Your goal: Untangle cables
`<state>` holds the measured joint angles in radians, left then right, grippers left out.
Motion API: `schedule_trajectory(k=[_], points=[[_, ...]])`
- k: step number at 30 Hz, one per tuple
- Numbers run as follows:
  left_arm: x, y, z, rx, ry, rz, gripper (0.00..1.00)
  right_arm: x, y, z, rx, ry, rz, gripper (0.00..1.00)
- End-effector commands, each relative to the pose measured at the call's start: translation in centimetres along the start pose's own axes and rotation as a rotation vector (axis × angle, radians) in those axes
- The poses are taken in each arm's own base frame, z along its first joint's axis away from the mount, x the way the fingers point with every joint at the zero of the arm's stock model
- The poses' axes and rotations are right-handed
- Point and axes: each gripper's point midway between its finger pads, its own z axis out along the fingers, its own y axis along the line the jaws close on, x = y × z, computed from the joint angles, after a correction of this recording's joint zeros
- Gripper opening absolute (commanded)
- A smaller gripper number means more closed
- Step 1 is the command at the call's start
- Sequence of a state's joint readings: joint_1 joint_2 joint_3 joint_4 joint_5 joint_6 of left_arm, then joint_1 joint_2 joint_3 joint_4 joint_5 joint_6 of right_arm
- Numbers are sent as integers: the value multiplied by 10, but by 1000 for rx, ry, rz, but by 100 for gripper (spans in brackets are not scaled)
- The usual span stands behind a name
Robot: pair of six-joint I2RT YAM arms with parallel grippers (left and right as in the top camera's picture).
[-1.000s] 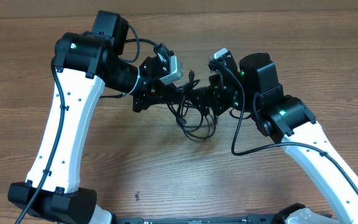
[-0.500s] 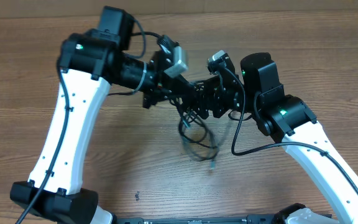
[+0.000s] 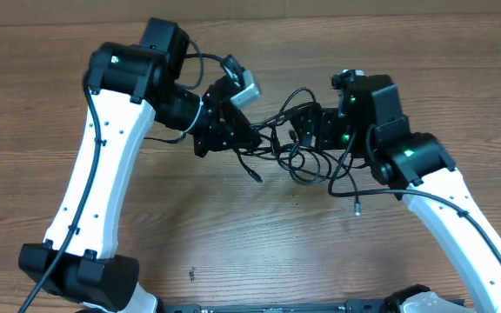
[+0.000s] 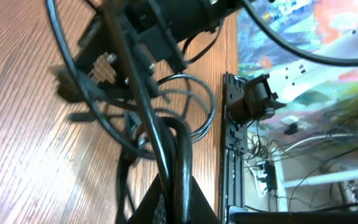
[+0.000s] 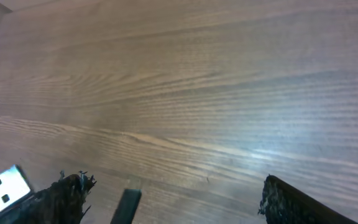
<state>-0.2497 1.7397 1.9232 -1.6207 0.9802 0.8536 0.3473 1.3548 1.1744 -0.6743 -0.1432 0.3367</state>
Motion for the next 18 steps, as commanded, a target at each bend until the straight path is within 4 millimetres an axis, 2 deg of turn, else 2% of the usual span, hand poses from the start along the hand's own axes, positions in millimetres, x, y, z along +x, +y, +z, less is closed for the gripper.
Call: schedule_trajectory(k=[1,7,9,18], points=[[11,2,-32,-70,-26,-98,4,-32,-107,-23,336,-137,256,88],[22,16,-43,-135,3,-126,5,-31,-124,-29,374,-136,287,89],[34,24,-45,-189,66,-157,4,-32,-130,-31,382,-141,299,89],[56,39,-52,-300,182,-233,4,-32,-135,-33,385,-141,315,89]])
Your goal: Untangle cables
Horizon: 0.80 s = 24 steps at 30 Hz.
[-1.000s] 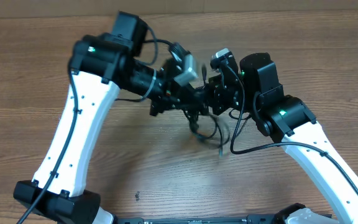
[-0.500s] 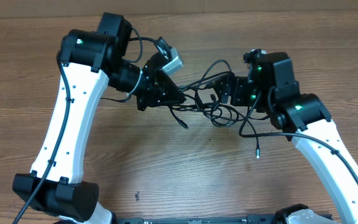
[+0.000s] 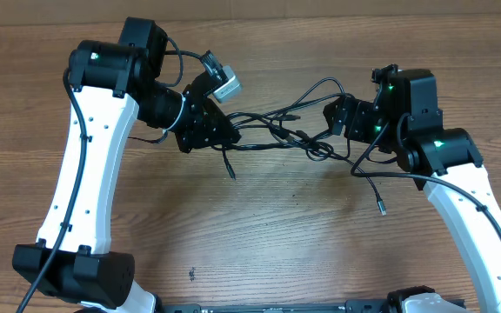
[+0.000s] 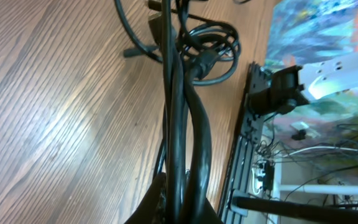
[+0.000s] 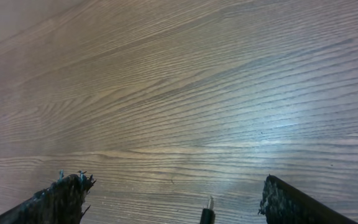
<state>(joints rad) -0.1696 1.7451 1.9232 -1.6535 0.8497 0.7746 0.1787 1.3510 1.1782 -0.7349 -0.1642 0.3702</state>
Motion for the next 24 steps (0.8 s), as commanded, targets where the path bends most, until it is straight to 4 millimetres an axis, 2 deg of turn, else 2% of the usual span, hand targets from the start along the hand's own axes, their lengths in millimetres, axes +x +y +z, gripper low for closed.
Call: schedule_trajectory(k=[1,5,7,8,12,18,20,22,24], points=[[32,22,-27,-201,113,-87,4,-33,-75,-13,278,-146,159,89],[40,57,-39,-404,151,-254,4,-33,-80,-15,259,-134,187,89],[44,77,-50,-541,142,-399,4,-33,-74,-13,201,-119,200,89],[45,81,-52,-570,133,-437,4,-34,-68,-12,161,-111,199,89],[35,75,-44,-521,104,-408,4,-37,-31,-10,-41,-85,137,89],[26,83,-47,-555,55,-441,4,-35,-22,-11,-95,-67,134,89],[21,81,-45,-535,34,-436,4,-34,-7,-12,-178,-51,103,92],[12,77,-40,-493,2,-413,4,-32,23,-20,-346,-33,-6,92],[3,72,-36,-452,-29,-393,4,-25,61,-39,-585,-20,-168,94]])
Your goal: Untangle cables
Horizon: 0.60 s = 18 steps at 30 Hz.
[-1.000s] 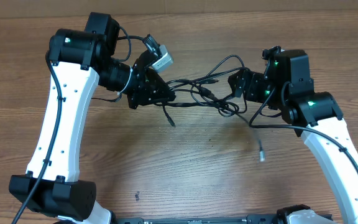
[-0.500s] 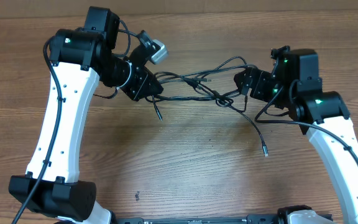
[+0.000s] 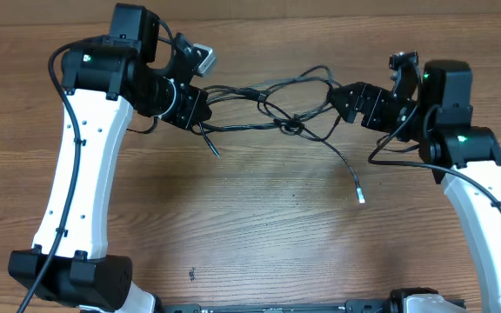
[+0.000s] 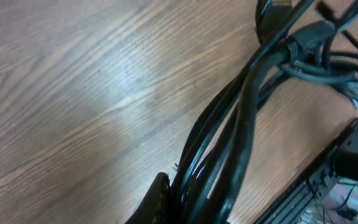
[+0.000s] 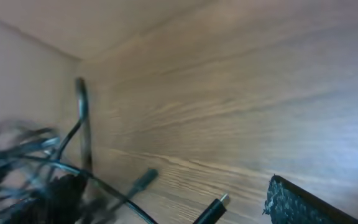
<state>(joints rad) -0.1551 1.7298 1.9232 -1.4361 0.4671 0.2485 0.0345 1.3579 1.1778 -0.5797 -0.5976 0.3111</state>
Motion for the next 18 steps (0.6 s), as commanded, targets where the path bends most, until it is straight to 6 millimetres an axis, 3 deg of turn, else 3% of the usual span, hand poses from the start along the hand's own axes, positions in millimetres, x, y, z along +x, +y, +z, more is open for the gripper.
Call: schedule_trajectory(k=[1,4,8,12,15,18], points=[[-8,-8,-14,33,-69,-7,4,8,52,-13,-325,51,-193,95],[-23,-39,-19,204,-149,100,5,14,67,-18,-417,81,-200,100],[-35,-60,-25,318,-217,163,4,20,70,-17,-424,102,-193,100],[-39,-66,-24,327,-226,172,4,27,77,-14,-440,117,-228,100],[-42,-67,-23,328,-227,133,4,42,85,-8,-453,142,-348,98],[-46,-66,-24,334,-228,42,4,60,74,6,-340,174,-498,93]])
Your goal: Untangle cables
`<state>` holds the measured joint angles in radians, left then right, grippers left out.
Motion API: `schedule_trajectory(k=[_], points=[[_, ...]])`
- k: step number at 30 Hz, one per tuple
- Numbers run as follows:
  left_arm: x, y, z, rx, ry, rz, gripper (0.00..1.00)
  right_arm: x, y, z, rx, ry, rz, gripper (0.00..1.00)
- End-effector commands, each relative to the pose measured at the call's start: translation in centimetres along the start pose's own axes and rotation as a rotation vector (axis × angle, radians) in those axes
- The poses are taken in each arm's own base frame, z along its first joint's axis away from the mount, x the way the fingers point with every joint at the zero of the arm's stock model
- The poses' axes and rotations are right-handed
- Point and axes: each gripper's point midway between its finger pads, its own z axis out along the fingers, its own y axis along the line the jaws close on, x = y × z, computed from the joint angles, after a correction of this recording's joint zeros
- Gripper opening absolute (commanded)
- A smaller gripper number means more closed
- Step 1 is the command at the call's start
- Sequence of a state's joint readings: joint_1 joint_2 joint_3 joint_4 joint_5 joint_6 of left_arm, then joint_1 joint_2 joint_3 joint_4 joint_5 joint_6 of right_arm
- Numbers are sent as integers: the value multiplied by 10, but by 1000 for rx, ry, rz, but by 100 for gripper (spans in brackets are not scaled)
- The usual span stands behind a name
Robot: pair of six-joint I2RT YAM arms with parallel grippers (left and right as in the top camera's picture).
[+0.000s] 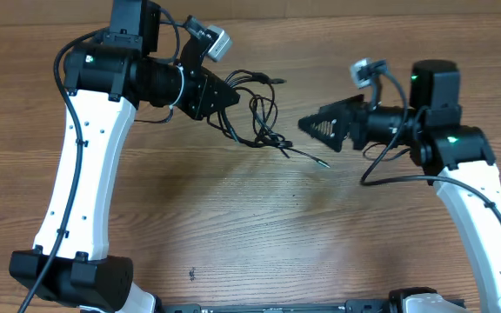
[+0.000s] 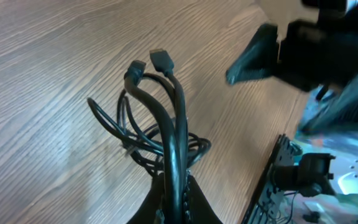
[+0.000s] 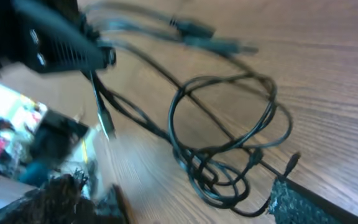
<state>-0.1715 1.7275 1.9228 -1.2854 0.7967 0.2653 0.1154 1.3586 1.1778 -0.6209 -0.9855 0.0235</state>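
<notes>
A bunch of thin black cables (image 1: pixel 262 120) hangs in loose tangled loops from my left gripper (image 1: pixel 233 97), which is shut on several strands. In the left wrist view the strands run up from between the fingers (image 2: pixel 176 194) to two plug ends (image 2: pixel 160 60), with coils (image 2: pixel 160 140) lying on the wood. One loose end (image 1: pixel 318 160) trails toward the right. My right gripper (image 1: pixel 307 124) points left at the bunch, a short gap away, open and holding nothing. In the right wrist view the knotted loops (image 3: pixel 229 146) lie ahead of my right gripper's wide-apart fingers (image 3: pixel 300 200).
The wooden table (image 1: pixel 259 226) stretches under both arms. The left arm's own black lead (image 1: pixel 159 122) hangs behind its wrist. The right arm's lead (image 1: pixel 381 169) loops below its wrist. The rig's dark frame (image 1: pixel 303 306) lies along the near edge.
The cables no longer reach my right gripper; they hang bunched from the left one. My right gripper has turned to point left at the bunch, and the left gripper now points right.
First both grippers stood close together in the middle of the tangle. Then they were farther apart, with the cables drawn out between them. Then they were wider still, with a knot mid-span. Now the whole bunch hangs from my left gripper alone.
</notes>
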Motion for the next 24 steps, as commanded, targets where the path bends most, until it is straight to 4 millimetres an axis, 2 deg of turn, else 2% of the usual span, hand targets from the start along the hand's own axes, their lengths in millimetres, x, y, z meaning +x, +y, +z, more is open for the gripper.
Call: schedule_trajectory(k=[1,4,9,13,18,22,24], points=[[-9,-14,-9,27,-46,-119,4,16,-10,14,116,79,-227,92],[-8,-12,-10,24,-41,-240,4,30,-17,28,228,162,-367,91],[2,-10,-13,17,-12,-384,4,51,-10,58,411,313,-683,91],[12,-20,-12,52,33,-478,4,57,-5,66,602,388,-885,91],[22,-22,-16,67,67,-544,4,66,9,74,605,414,-955,88],[31,-29,-18,89,105,-625,4,80,21,79,578,465,-1040,86],[29,-37,-19,134,110,-674,4,83,25,81,571,471,-1051,82]])
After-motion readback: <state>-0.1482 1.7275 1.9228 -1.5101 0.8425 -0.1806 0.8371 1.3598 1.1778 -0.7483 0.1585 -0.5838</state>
